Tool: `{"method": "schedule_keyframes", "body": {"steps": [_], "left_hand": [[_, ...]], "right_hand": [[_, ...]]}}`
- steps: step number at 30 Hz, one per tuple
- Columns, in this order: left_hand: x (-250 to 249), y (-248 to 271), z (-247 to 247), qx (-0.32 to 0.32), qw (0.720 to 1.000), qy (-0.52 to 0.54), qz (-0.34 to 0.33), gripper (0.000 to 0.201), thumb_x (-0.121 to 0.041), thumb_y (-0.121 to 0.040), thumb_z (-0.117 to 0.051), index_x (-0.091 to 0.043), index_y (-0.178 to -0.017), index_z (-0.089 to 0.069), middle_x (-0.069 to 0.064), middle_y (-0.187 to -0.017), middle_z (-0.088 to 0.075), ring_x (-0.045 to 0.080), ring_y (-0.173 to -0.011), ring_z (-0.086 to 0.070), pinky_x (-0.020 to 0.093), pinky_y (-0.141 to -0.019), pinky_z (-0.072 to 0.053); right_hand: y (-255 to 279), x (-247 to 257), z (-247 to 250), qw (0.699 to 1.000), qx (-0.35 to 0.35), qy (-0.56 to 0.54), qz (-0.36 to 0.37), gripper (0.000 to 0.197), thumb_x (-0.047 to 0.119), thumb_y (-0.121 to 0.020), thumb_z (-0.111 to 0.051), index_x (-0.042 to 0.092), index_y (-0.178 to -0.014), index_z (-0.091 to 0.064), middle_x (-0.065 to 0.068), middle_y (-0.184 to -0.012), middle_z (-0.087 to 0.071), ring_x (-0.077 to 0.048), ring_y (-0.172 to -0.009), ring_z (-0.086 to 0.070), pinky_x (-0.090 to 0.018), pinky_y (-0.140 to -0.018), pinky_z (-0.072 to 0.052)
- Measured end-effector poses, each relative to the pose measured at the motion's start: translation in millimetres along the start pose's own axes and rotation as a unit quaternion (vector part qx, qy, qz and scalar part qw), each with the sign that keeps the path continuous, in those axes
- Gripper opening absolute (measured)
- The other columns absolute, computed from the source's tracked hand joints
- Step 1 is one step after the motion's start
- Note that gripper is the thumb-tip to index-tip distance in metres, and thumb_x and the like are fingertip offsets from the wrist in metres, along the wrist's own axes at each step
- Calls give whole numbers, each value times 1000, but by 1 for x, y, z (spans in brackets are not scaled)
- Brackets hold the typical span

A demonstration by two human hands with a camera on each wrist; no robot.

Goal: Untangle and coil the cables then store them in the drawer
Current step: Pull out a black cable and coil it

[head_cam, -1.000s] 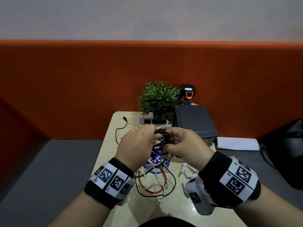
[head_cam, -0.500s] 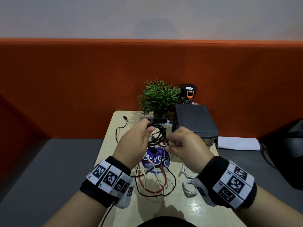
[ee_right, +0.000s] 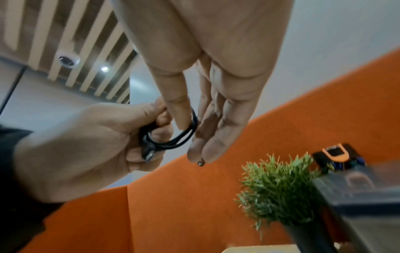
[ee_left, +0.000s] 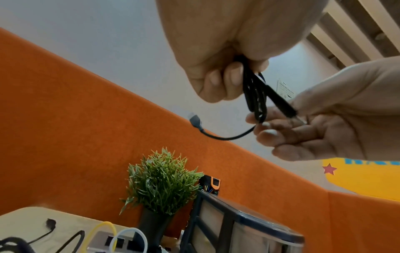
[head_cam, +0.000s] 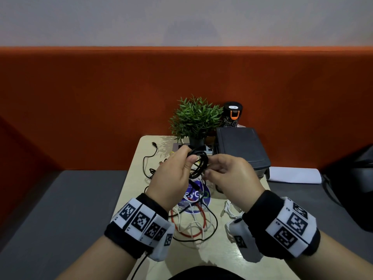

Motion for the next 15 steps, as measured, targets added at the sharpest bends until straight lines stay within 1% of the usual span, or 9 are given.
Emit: {"method": "schedule_keyframes", "body": {"steps": [2,4,6,7,9,10,11,13,15], "left_hand": [[2,0,0,2,1000,7,7,38,-44,-97,-26,-14,-92,-48,-4,-73,-52,15,-67,-47,30,-55,-32],[3,0,-1,9,1000,14,5,34,-45,-97,-26,-18,-86,-44,-7,-69,-47,9,-63,-44,25,-52,-29],[3,1,-3,19,1000,25,1,27,-44,-96,-28,-23,-83,-40,-9,-67,-44,7,-61,-43,20,-51,-27],[2,1,-3,23,999,31,1,24,-43,-96,-28,-26,-82,-39,-10,-67,-43,5,-61,-43,19,-51,-27],[2,2,-5,31,999,43,0,22,-44,-96,-29,-29,-82,-39,-13,-67,-43,0,-62,-44,17,-52,-28],[2,3,-5,34,998,47,-1,23,-44,-96,-30,-28,-83,-41,-14,-67,-45,-2,-62,-45,16,-52,-28],[3,4,-5,37,998,49,-2,25,-44,-97,-30,-27,-84,-43,-14,-68,-46,-2,-63,-46,15,-52,-29],[2,4,-5,35,998,44,-7,22,-42,-98,-31,-30,-84,-43,-15,-68,-47,-3,-65,-47,14,-53,-30],[2,3,-3,22,999,23,-8,22,-42,-98,-30,-29,-85,-42,-13,-69,-47,0,-67,-47,16,-54,-31]], "right_hand": [[1,1,-2,998,12,-54,-6,18,24,-84,-71,26,-101,-70,4,-82,-74,-8,-78,-69,-25,-71,-53],[1,0,-5,995,17,-98,-21,20,26,-84,-71,22,-103,-71,3,-76,-73,-9,-72,-70,-22,-66,-53],[-1,-3,-6,990,13,-130,-45,15,21,-86,-69,15,-100,-73,5,-63,-70,-5,-58,-66,-16,-55,-49],[-2,-5,-7,989,15,-138,-57,12,19,-87,-68,13,-96,-73,3,-60,-69,-5,-55,-64,-16,-54,-49],[-5,-8,-12,987,30,-143,-73,11,20,-87,-68,13,-89,-75,-5,-63,-69,-12,-59,-63,-25,-62,-53],[-5,-9,-14,985,38,-147,-79,10,19,-87,-67,13,-86,-75,-9,-64,-68,-14,-59,-63,-27,-63,-52],[-5,-10,-16,983,44,-160,-84,9,15,-87,-67,12,-84,-74,-11,-62,-66,-12,-56,-61,-25,-59,-50],[-5,-11,-19,975,51,-193,-95,10,5,-87,-64,8,-83,-72,-5,-56,-63,-7,-48,-58,-18,-51,-43],[-5,-10,-21,969,60,-216,-100,14,0,-88,-61,8,-80,-71,4,-52,-63,-5,-47,-58,-15,-48,-39]]}}
Point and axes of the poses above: each hand's wrist, its own y-axis away from the middle knuckle, its own z-axis out of the back of the hand, x = y × z, the point moved 6 cm from there along -y, towards the middle knuckle
